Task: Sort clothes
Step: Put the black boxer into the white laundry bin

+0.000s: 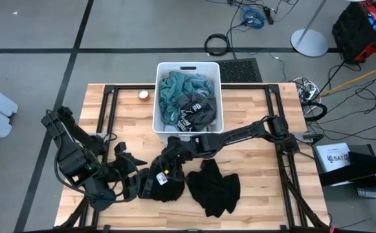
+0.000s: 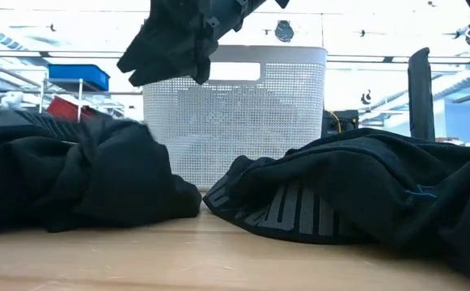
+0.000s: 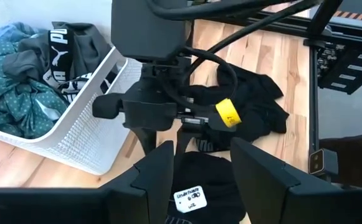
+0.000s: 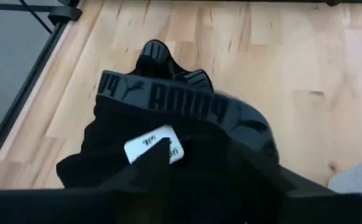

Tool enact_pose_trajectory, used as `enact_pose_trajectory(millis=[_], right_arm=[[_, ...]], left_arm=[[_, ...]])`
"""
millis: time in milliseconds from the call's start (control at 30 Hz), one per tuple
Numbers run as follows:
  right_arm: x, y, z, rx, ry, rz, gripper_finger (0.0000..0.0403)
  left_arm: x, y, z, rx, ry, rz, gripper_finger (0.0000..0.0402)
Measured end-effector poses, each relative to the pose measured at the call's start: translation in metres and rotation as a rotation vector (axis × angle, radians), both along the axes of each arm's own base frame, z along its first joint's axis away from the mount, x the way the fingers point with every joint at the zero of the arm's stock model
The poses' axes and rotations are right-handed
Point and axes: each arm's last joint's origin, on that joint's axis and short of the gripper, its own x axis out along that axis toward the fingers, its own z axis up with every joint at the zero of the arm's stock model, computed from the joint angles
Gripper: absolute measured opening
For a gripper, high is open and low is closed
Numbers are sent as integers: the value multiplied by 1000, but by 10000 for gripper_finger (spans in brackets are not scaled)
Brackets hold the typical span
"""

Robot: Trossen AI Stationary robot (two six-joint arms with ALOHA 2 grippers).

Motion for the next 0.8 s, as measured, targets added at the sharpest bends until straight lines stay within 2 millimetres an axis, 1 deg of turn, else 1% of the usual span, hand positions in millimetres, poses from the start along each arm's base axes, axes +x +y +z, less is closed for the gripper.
enact_pose_trajectory(millis=[100,200,267,400,500,567,633,700,800], right_arm=[[-1,-1,2,-5,-1,6,187],[-7,-3,10,-12,18,10,219],[-18,-2,17,1,82,5,233],[-51,5,34,-10,268,-3,242],[-80,20,44,-18,428,2,241],[-98,31,45,-46,549,15,239],[-111,44,44,-61,629,16,239],[-121,58,44,-77,673,26,239],[-132,83,42,-146,659,56,238]], left_arm=[[0,0,0,2,1,1,169],[1,-1,-2,4,3,2,169],[1,-2,-7,-6,8,22,169],[3,-2,-27,-52,39,95,169],[4,0,-48,-85,99,159,169],[6,3,-64,-86,161,175,169],[8,8,-81,-97,236,199,169],[13,14,-97,-114,310,213,169],[23,25,-121,-156,411,190,169]])
